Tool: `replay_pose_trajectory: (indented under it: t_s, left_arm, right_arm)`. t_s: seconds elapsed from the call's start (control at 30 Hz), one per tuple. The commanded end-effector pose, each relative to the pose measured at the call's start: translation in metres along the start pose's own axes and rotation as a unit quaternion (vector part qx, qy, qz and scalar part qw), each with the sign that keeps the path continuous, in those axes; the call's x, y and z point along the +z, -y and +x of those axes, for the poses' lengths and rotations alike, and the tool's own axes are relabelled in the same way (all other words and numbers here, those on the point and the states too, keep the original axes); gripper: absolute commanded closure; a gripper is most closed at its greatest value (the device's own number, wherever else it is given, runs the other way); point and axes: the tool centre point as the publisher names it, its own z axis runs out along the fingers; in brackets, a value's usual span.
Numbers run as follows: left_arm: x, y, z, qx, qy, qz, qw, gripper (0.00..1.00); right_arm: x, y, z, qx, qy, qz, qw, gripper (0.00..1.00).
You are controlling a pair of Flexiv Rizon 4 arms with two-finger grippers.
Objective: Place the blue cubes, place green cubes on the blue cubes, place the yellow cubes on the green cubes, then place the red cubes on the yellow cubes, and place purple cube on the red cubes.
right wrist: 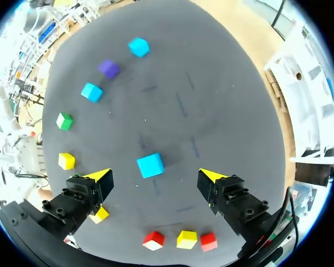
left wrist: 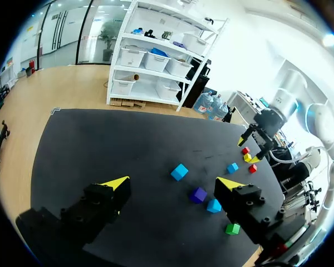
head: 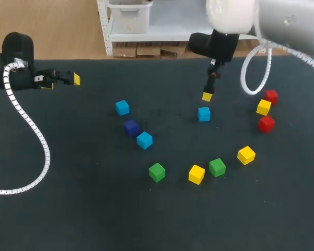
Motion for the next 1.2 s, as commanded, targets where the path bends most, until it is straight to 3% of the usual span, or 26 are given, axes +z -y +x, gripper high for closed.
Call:
replay_pose_trajectory:
  t_s: [0.03,0.33,0.57,0.93,1.2]
  left_arm:
    - [0.0,-0.002,0.001,0.001,0.002,0.004,1.0,0.0]
    - [0.0,-0.002,0.001,0.001,0.002,0.004,1.0,0.0]
    - [0.0,-0.002,0.001,0.001,0.002,0.004,1.0,0.0]
    - [0.0,-0.002,0.001,0.001,0.002,0.004,1.0,0.0]
    - [0.0,-0.002,0.001,0.001,0.002,0.004,1.0,0.0]
  right_arm:
    - [-0.011,-0.022,0.013,0.007,0.063,0.039,0.997,0.0]
    - [-0.026,-0.031,0.016,0.04,0.082,0.052,0.994,0.0]
    - [-0.041,-0.033,0.025,0.065,0.138,0.051,0.987,0.0]
    - [-0.082,-0.006,0.05,0.104,0.197,0.089,0.971,0.0]
    - [-0.11,0.015,0.079,0.144,0.226,0.124,0.955,0.0]
